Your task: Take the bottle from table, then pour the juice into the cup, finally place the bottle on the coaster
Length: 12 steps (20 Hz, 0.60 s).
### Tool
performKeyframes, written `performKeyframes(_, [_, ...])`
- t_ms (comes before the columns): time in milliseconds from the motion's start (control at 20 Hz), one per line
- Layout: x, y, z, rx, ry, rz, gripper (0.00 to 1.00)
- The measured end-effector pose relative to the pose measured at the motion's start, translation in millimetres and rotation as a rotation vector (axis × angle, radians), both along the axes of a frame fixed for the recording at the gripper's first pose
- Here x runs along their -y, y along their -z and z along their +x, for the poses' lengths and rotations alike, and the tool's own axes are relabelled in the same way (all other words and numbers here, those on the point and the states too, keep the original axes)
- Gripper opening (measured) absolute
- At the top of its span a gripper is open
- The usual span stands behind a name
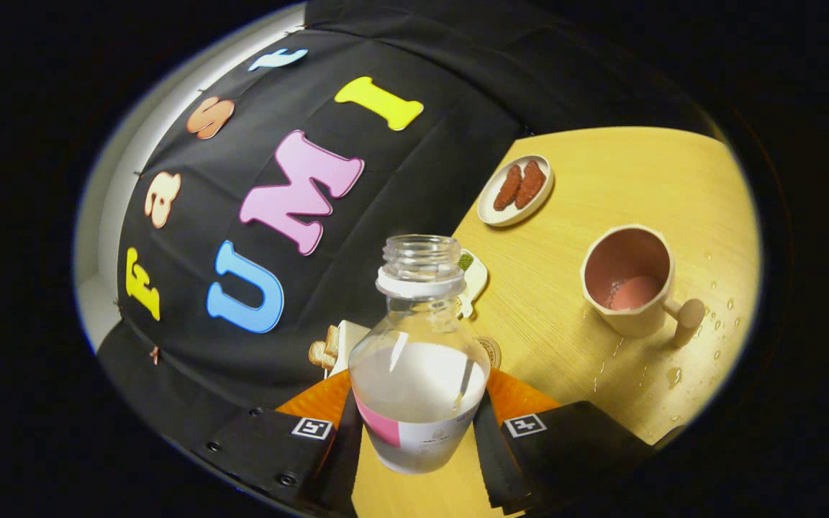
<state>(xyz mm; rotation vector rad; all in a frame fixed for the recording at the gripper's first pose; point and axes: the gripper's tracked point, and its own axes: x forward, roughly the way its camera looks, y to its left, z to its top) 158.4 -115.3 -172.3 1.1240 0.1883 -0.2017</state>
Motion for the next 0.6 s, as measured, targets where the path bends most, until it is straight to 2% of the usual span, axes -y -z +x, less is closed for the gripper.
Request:
performKeyframes(400, [27.3,23.5,9.4,-0.047,0.152,0.344,0.71])
performKeyframes(600, [37.8,29.2,8.5,-0.053,0.211,0.47,0.71])
